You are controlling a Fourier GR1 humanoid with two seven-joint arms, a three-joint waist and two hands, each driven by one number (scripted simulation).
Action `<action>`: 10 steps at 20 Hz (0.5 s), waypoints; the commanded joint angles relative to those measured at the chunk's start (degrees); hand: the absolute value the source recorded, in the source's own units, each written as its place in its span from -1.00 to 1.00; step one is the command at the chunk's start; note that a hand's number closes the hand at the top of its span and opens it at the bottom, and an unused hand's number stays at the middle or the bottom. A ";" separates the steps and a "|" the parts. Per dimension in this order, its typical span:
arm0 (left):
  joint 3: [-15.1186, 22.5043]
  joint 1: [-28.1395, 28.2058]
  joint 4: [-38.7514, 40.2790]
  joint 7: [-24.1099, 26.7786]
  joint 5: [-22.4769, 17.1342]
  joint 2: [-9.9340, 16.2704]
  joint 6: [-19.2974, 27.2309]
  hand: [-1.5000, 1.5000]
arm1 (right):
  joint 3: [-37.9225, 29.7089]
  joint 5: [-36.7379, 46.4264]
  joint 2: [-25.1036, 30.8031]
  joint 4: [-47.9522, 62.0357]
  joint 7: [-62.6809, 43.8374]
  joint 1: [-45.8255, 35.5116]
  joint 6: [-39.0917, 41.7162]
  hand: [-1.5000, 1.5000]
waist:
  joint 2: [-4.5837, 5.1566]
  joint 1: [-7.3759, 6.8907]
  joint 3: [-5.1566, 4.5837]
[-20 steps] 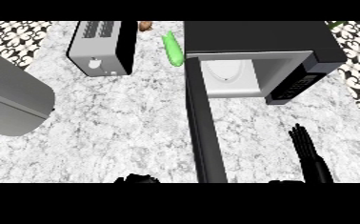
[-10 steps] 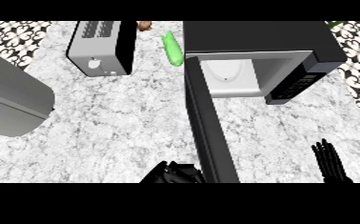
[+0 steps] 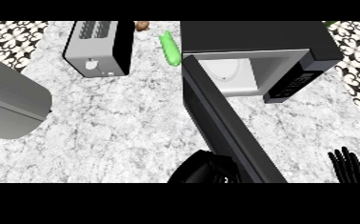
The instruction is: Pick up the milk, place it into the microwave and close the microwave
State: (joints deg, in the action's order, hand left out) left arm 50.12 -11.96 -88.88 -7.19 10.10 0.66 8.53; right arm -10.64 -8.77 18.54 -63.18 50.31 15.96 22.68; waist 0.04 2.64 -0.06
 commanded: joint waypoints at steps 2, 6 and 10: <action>7.97 -6.39 8.23 0.16 -4.71 -0.63 6.32 1.00 | 2.48 -3.66 1.39 -5.09 4.87 2.03 10.70 -1.00 | 0.23 1.95 0.03; 8.86 -12.00 11.27 -2.68 -10.79 -0.65 10.54 1.00 | 4.89 -5.85 1.79 -11.02 2.03 1.65 9.88 -1.00 | 0.46 3.67 0.02; 8.74 -14.69 14.34 -1.20 -14.98 -0.65 15.72 1.00 | 5.64 -9.94 3.84 -16.57 -1.18 2.79 10.76 -1.00 | 0.74 6.15 -0.09</action>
State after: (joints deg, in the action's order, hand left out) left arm 55.51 -23.95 -79.33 -7.92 -0.97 0.23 21.06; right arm -5.94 -15.74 21.37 -76.26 46.15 18.25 25.64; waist 0.35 6.73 -0.21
